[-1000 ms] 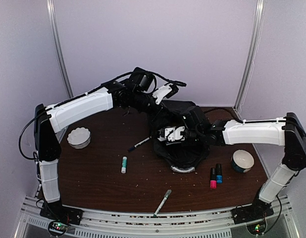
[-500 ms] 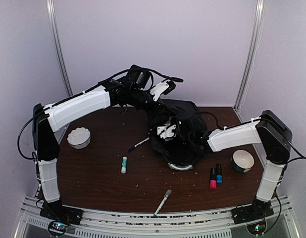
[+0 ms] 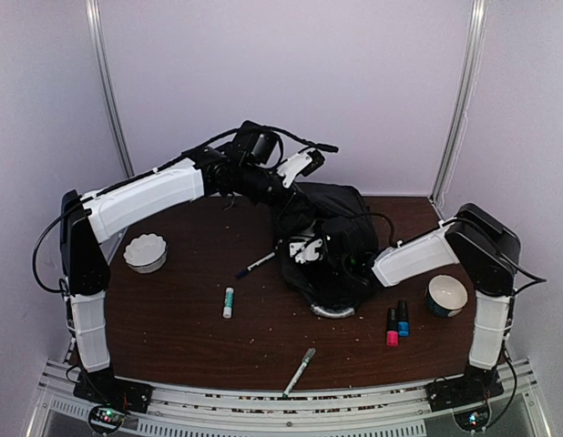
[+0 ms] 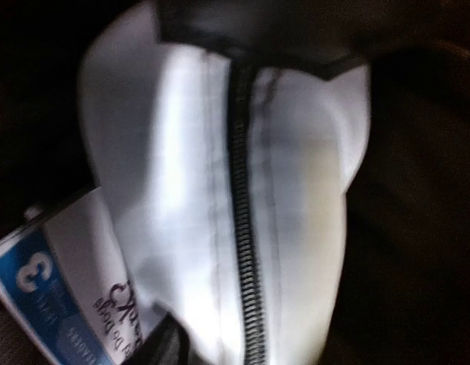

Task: Pack the student bag
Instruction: Place the pencil case in the largest pocket of the bag.

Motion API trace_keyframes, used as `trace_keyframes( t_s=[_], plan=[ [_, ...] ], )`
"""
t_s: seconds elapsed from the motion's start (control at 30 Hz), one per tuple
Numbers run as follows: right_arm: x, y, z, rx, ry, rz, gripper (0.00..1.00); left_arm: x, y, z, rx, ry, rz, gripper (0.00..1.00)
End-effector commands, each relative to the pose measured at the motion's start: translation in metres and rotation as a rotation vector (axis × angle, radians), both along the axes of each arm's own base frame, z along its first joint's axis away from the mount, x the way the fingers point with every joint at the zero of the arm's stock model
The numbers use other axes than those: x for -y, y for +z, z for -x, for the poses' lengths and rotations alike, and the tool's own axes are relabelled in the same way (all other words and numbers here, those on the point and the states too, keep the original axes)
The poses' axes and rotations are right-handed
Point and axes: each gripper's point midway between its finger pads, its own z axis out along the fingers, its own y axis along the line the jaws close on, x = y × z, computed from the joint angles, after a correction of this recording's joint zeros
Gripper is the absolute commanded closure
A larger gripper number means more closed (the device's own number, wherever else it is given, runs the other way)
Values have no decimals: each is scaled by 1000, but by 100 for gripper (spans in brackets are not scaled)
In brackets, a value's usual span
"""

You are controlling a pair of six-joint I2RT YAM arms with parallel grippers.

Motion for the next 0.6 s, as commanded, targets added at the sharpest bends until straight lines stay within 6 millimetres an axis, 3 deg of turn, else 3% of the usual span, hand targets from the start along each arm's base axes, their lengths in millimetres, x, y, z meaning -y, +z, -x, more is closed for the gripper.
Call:
trace_keyframes(
  t_s=[0.0, 0.3, 0.57],
  plan=[
    [22, -6, 6, -77, -49, -11, 49, 17, 85, 29, 115, -121, 224, 100],
    [23, 20, 35, -187, -28, -146, 28, 14, 66, 24, 86, -104, 198, 100],
    [29, 20, 73, -309, -7, -205, 25, 12, 51, 17, 66, -84, 199, 100]
  ],
)
